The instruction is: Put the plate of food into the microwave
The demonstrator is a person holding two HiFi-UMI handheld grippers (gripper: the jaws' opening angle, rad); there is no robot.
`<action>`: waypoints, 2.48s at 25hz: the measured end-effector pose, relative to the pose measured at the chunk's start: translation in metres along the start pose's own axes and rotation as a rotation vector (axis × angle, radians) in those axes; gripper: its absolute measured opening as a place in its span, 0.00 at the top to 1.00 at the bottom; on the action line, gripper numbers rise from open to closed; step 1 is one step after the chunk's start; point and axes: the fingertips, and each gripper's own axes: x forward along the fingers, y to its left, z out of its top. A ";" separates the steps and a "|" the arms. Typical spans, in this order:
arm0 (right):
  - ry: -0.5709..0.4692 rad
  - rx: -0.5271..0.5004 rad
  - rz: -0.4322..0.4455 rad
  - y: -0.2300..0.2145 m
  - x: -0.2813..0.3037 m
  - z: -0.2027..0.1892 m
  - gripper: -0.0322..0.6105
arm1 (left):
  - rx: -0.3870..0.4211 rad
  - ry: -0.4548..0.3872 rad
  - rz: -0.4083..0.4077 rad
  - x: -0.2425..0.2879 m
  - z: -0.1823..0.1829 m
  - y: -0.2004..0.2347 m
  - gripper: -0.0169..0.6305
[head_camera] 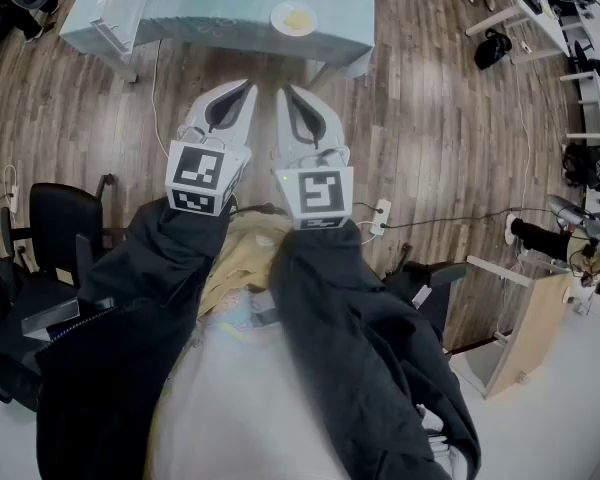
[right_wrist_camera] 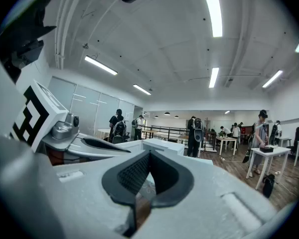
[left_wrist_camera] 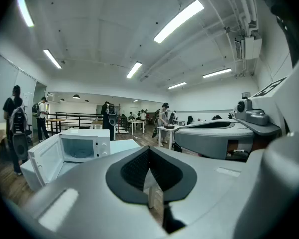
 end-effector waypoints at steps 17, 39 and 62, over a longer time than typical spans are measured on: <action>0.017 0.026 0.040 0.008 0.003 -0.011 0.95 | -0.021 0.028 -0.001 0.001 -0.013 0.005 0.97; 0.105 0.012 -0.008 0.051 0.040 -0.028 0.95 | -0.061 0.070 -0.038 -0.024 -0.040 0.065 0.97; 0.059 0.056 0.121 -0.011 0.150 -0.028 0.95 | -0.036 0.115 0.062 0.078 -0.025 0.127 0.97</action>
